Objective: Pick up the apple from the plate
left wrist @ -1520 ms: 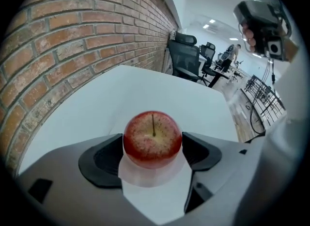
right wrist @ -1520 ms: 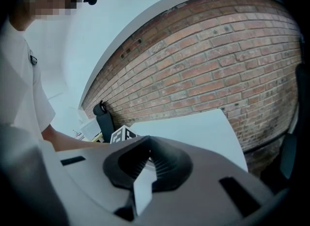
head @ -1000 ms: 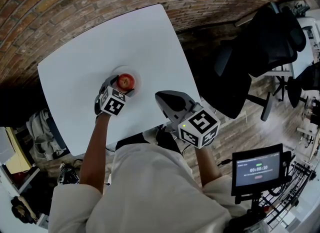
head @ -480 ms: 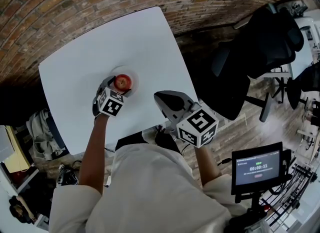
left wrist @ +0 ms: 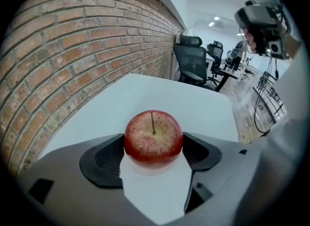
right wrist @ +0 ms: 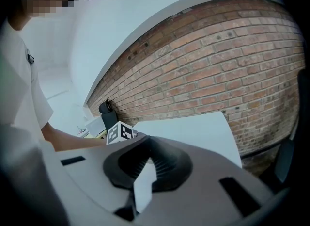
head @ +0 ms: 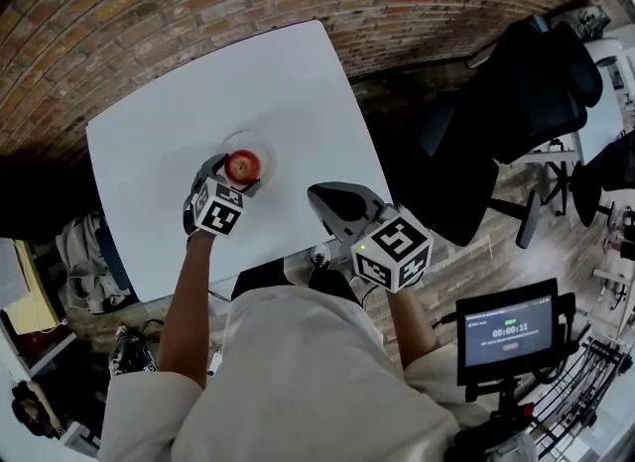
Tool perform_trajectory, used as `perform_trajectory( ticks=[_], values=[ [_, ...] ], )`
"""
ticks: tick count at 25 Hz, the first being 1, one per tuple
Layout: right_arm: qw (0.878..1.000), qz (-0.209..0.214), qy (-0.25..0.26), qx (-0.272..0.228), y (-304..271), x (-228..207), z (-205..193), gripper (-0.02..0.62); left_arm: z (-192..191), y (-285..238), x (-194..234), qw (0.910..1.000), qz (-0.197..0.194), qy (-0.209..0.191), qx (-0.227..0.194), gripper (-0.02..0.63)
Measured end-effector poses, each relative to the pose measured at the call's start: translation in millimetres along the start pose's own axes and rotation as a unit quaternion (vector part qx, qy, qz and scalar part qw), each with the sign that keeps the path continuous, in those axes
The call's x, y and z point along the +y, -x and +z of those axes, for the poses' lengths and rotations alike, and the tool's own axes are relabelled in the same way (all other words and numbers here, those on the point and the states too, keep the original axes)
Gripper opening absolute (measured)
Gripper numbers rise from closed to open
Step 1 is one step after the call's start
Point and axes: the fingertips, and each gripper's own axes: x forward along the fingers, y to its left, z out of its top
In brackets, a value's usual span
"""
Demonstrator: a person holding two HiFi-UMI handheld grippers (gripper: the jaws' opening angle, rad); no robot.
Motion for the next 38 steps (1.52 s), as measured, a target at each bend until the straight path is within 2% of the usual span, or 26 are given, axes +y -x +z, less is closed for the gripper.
perform_trajectory(
  ticks=[9,21,38],
  values=[
    [1.000,0.013,0.015,-0.011,4.8,10.2,9.8,0.002,3.4,20.0,-6.9,0.9996,0.021,0.012,-0.016,0.371],
    [0.998,0.036,0.037,-0.021,7.9,22.9,20.3,0.002,22.9,60.9,-15.2,0.9958,0.044,0.038,-0.071,0.371],
    [0.992,0.066,0.094,-0.049,28.9,59.0,43.2,0.002,34.1,139.2,-32.2,0.9810,0.115,0.068,-0.141,0.371]
  ],
)
